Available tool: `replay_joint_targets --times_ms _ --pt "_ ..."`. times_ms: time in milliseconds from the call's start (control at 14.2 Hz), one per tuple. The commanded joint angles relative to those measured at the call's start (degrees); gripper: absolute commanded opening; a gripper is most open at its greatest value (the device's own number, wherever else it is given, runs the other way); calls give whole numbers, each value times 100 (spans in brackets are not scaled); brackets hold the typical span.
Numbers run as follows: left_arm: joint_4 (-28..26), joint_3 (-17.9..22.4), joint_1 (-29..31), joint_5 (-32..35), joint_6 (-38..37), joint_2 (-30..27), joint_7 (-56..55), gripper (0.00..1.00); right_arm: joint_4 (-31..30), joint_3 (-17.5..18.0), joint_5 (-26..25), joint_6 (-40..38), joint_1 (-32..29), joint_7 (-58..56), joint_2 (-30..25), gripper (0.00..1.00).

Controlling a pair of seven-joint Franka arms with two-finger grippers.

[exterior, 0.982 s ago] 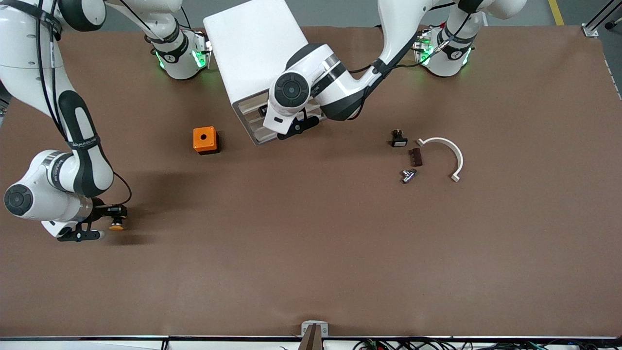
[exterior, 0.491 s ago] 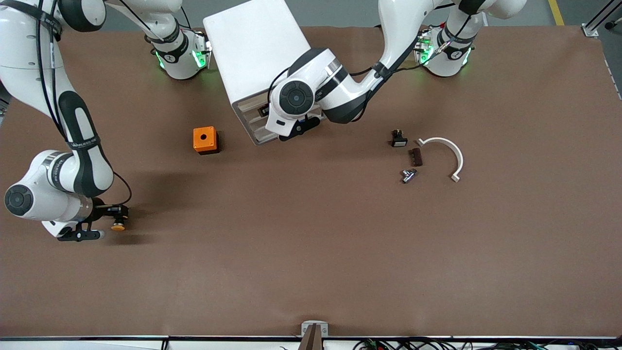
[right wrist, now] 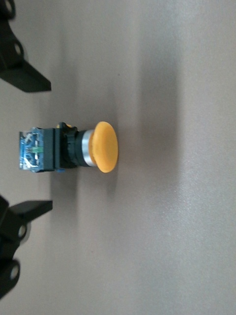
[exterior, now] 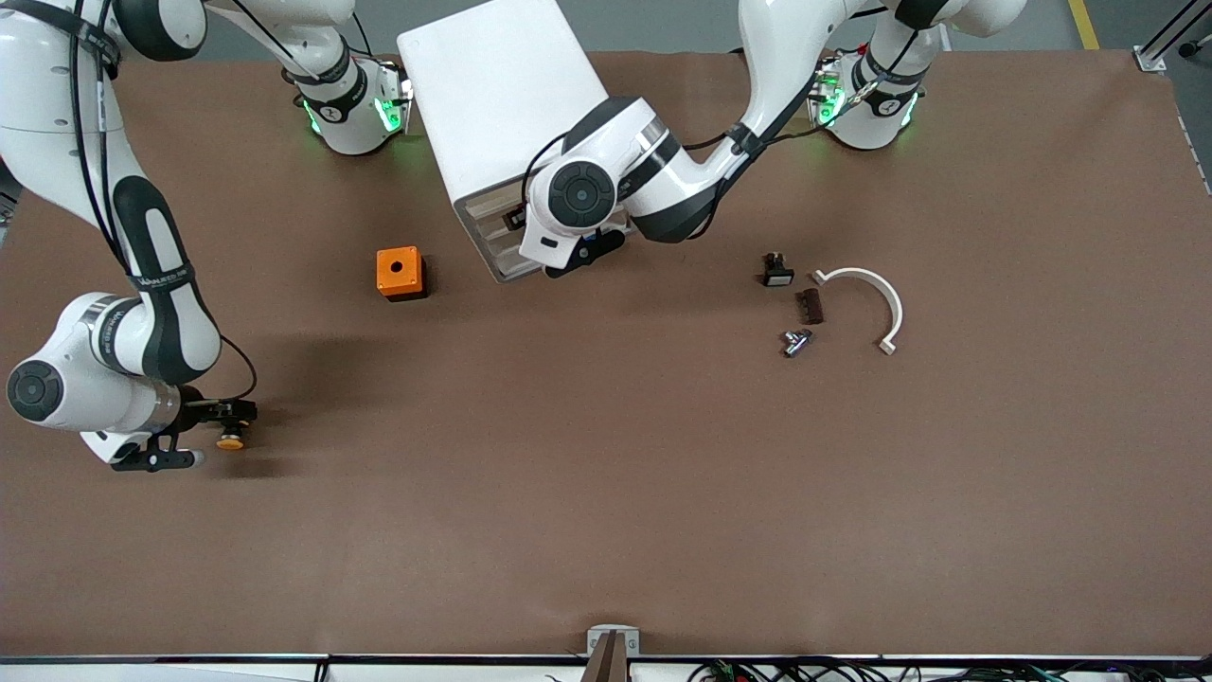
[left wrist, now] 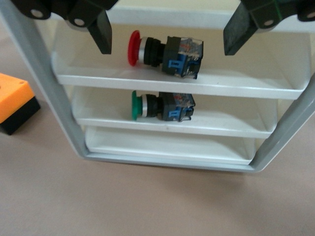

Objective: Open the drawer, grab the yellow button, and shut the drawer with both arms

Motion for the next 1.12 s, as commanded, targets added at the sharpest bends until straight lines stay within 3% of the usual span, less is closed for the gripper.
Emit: replay_joint_targets --times_ms 0,561,1053 --pt "-6 6 281 -40 -39 -190 190 100 -42 94 -6 -366 -36 102 -460 100" --pt "-295 6 1554 294 -249 -963 2929 100 -51 112 -6 -946 114 93 -1506 100" --pt "-1516 -3 2802 611 -504 -2123 5548 100 -68 121 178 -1666 298 584 -2367 100"
